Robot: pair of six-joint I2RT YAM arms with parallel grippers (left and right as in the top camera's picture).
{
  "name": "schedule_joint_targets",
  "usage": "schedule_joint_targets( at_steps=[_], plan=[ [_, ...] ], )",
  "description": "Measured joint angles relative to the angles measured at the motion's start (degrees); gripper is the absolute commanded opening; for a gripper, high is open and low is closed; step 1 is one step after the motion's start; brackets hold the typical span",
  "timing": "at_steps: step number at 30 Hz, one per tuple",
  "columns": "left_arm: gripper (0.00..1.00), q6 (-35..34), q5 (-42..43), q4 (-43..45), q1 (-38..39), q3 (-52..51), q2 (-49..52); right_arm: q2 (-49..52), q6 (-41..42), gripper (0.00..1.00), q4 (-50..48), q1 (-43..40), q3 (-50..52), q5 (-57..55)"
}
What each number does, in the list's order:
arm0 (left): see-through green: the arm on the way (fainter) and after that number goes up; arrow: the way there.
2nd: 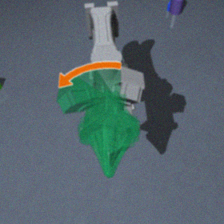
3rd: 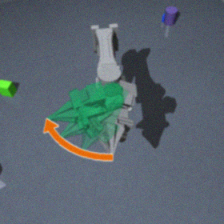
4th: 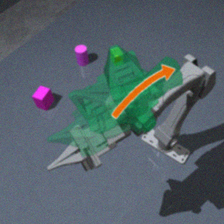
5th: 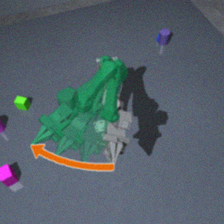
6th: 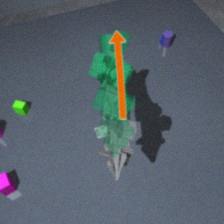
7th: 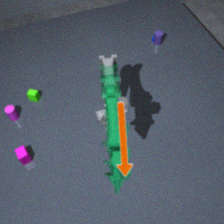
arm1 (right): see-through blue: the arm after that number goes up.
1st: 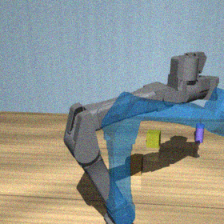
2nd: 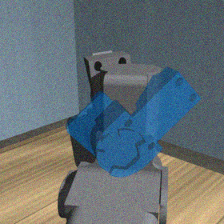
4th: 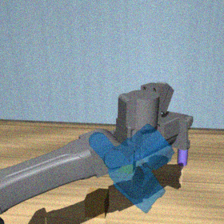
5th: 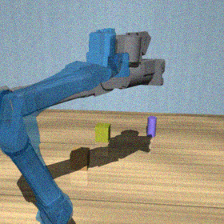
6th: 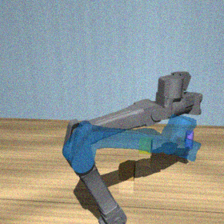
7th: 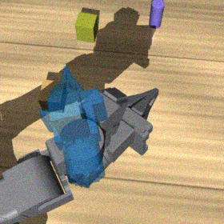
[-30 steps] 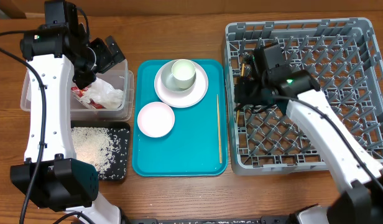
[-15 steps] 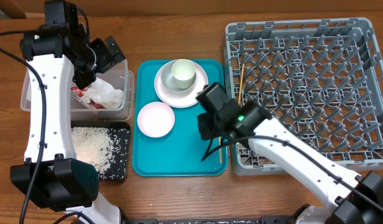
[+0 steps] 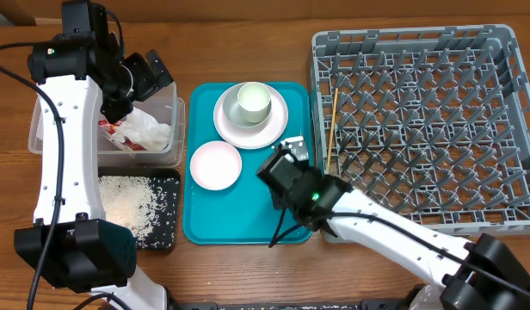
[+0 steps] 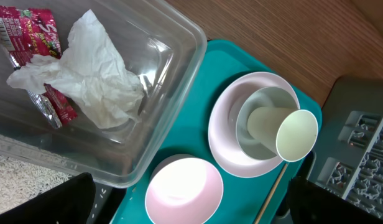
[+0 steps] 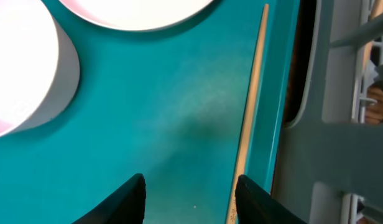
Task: Sort waste into correct bins and load items into the dishwasher
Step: 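Move right gripper to the remaining chopstick at tray edge and grasp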
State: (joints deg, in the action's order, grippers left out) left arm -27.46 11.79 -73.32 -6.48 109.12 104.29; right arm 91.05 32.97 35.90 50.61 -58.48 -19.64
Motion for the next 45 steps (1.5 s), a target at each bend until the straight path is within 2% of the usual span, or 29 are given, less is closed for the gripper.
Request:
schedule_joint_targets(
  at_steps=[12,22,28,34,45],
  plan=[
    [1.00,0.0,0.0,0.0,0.0,0.0,0.0,10.1,3.3,0.61,-3.1,0.3,0.3,-4.8],
    [1.00,0.0,0.0,0.0,0.0,0.0,0.0,10.9,4.9,0.61,-3.8,-5.7,0.5,1.9],
    [1.00,0.0,0.0,0.0,0.0,0.0,0.0,11.0,4.2,0.59,-3.7,-6.3,0.5,4.0],
    [1.00,0.0,0.0,0.0,0.0,0.0,0.0,11.3,3.4,0.51,-3.3,-6.3,0.5,4.4],
    [1.00,0.0,0.0,0.0,0.0,0.0,0.0,11.5,-1.4,0.48,-4.4,-6.4,0.5,8.1]
  ],
)
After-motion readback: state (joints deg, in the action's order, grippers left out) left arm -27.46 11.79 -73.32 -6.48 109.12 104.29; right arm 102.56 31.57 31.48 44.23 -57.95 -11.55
